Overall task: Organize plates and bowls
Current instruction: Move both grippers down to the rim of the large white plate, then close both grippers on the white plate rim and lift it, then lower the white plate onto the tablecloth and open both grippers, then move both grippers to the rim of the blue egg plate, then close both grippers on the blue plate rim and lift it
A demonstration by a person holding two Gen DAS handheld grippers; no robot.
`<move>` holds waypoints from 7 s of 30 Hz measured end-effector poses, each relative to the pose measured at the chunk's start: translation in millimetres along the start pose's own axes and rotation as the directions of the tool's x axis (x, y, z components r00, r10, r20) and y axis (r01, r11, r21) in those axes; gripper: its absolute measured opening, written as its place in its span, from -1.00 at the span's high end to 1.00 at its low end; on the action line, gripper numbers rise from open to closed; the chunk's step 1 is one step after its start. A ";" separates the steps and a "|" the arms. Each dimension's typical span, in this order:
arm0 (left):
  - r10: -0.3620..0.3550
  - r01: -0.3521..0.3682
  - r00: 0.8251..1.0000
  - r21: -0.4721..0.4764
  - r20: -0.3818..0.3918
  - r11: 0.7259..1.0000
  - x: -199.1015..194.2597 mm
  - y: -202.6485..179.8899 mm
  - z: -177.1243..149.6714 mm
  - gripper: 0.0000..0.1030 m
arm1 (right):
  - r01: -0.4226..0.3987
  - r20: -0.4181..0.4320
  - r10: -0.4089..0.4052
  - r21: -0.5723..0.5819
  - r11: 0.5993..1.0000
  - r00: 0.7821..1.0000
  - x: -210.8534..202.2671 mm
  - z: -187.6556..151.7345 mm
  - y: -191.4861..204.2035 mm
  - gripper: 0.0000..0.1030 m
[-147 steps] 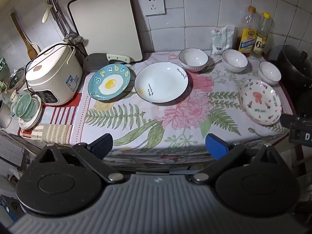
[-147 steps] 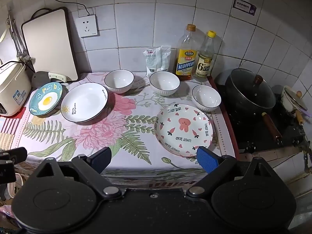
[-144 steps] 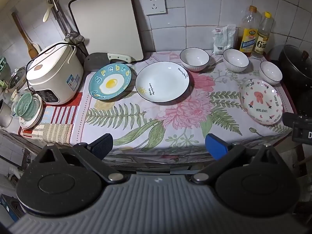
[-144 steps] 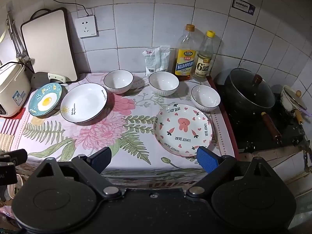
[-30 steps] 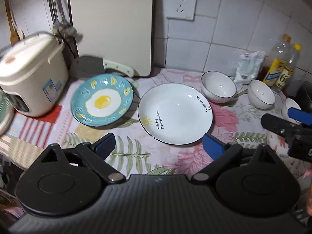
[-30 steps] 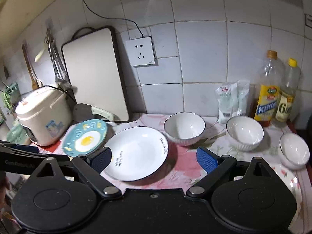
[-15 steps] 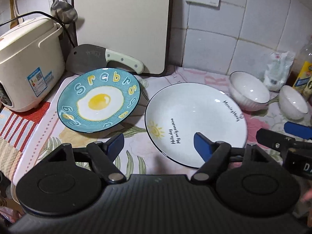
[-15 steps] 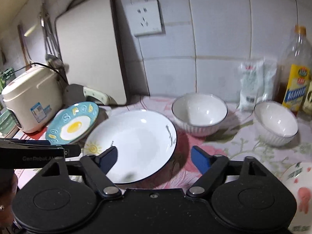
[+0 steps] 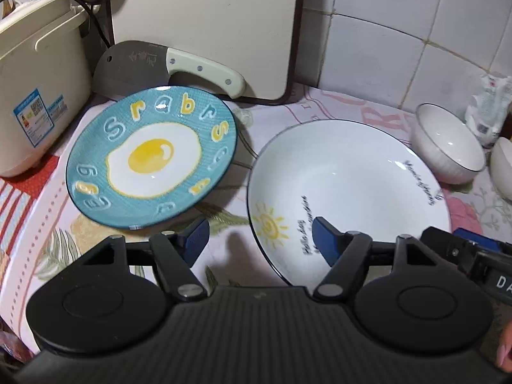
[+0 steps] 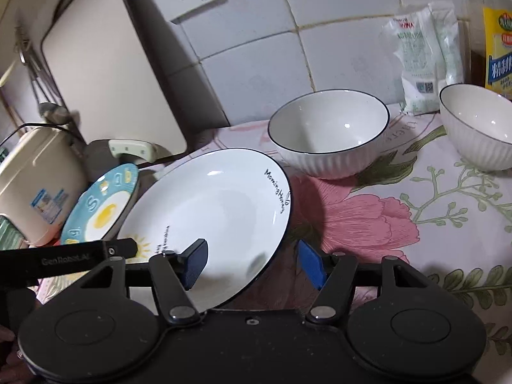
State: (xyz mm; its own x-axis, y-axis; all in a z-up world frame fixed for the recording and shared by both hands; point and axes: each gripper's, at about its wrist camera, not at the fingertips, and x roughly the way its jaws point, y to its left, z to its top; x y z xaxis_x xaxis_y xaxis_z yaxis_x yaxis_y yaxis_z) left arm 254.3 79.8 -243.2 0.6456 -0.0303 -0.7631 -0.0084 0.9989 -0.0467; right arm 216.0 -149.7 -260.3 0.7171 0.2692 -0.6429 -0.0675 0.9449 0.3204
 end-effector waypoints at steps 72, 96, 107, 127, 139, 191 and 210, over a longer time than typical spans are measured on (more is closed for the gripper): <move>-0.183 0.199 0.979 0.217 -0.092 0.956 -62.0 -91.1 -49.8 0.57 | 0.071 0.001 -0.071 0.029 0.997 0.997 -113.7 -53.2 -65.9 0.58; -0.153 0.195 0.966 0.201 -0.207 0.960 -31.8 -87.5 -51.4 0.59 | 0.130 -0.123 -0.116 0.113 0.985 0.986 -76.1 -53.5 -74.0 0.58; -0.099 0.166 0.950 0.209 -0.297 0.964 -57.0 -85.6 -46.4 0.44 | 0.183 -0.177 -0.177 0.017 0.983 0.968 -97.6 -41.7 -53.7 0.36; -0.088 0.156 0.954 0.224 -0.287 0.962 -146.1 -59.7 -30.6 -0.26 | 0.126 -0.154 -0.145 -0.126 0.984 0.977 -192.0 -5.5 6.9 -0.40; -0.081 0.132 0.966 0.199 -0.246 0.971 -170.5 -31.1 -19.2 -0.51 | 0.087 -0.086 -0.114 -0.277 0.957 0.990 -221.8 13.1 65.5 -0.42; -0.011 0.006 1.000 -0.158 -0.027 0.987 32.6 179.3 42.4 -0.32 | -0.138 -0.057 0.134 -0.077 0.987 0.989 104.1 26.1 168.2 -0.27; -0.022 0.019 1.000 -0.125 -0.016 0.992 71.0 201.2 34.8 0.52 | -0.100 -0.108 0.111 0.107 0.989 0.988 142.8 26.2 159.3 0.67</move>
State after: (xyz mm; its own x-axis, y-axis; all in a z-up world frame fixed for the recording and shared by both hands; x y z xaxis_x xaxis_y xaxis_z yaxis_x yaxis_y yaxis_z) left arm 325.1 279.9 -284.4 0.6334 -0.0525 -0.7721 -0.0911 0.9857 -0.1417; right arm 325.8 34.4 -282.9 0.6259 0.3912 -0.6746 -0.0639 0.8879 0.4556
